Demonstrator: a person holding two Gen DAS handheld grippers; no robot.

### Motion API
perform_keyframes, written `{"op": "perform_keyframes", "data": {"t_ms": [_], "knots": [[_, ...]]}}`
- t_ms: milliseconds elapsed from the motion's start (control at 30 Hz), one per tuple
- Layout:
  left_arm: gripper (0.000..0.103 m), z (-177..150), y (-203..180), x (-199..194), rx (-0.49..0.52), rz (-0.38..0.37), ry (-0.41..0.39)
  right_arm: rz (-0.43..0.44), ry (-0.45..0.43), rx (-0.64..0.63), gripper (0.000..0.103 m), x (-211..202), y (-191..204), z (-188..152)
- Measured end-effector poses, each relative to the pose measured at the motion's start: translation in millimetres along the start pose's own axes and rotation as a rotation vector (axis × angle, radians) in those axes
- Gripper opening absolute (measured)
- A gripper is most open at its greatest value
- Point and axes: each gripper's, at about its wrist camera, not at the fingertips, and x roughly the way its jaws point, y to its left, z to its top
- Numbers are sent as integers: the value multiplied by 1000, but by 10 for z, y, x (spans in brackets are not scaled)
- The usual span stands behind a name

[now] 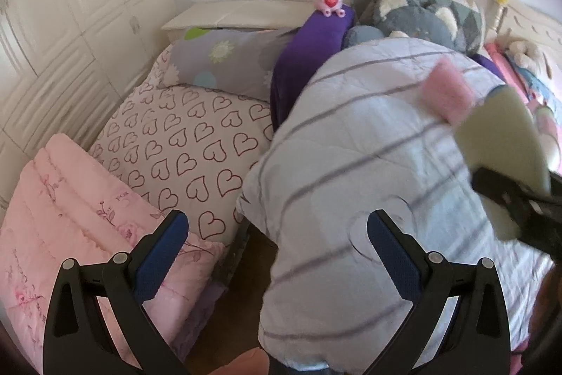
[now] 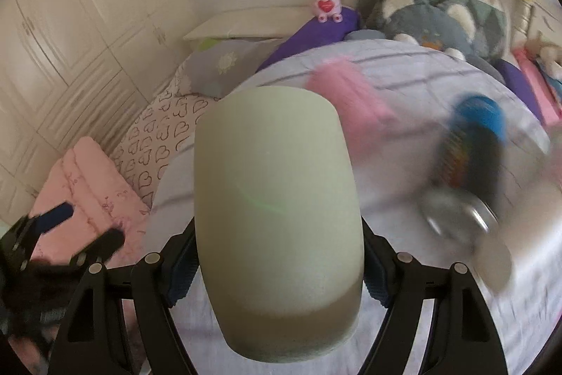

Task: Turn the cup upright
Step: 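Lower the pale green cup onto the table and open the right gripper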

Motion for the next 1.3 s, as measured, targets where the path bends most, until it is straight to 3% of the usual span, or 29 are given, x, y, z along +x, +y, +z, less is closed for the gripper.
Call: {"op": "perform_keyframes", "data": {"t_ms": [133,267,467,633,900,1100,1300], "knots": [[103,-158,-124,-136,34,-16,2,-31,-13,86,78,-340,-138,-472],[103,-291,-289,-275,65,-34,5,-53,-8,174,78,-366,-252,-802],[103,-475,-504,-473,106,-27,-9,-77,-16,202,79,-200,-267,-1008],[103,-541,-563,-612,101,-26,-19,-45,-37,177,82,-350,-258,-1015],[103,-604,-763,-987,112,-41,-67,-17,-166,145,83,-1076,-365,-1057],[103,-619,-997,-1362,126,-64,-121,-119,-328,159,83,-1894,-561,-1060],[103,-650,-1220,-1664,130,-90,-157,-196,-406,175,83,-2304,-738,-1106]]}}
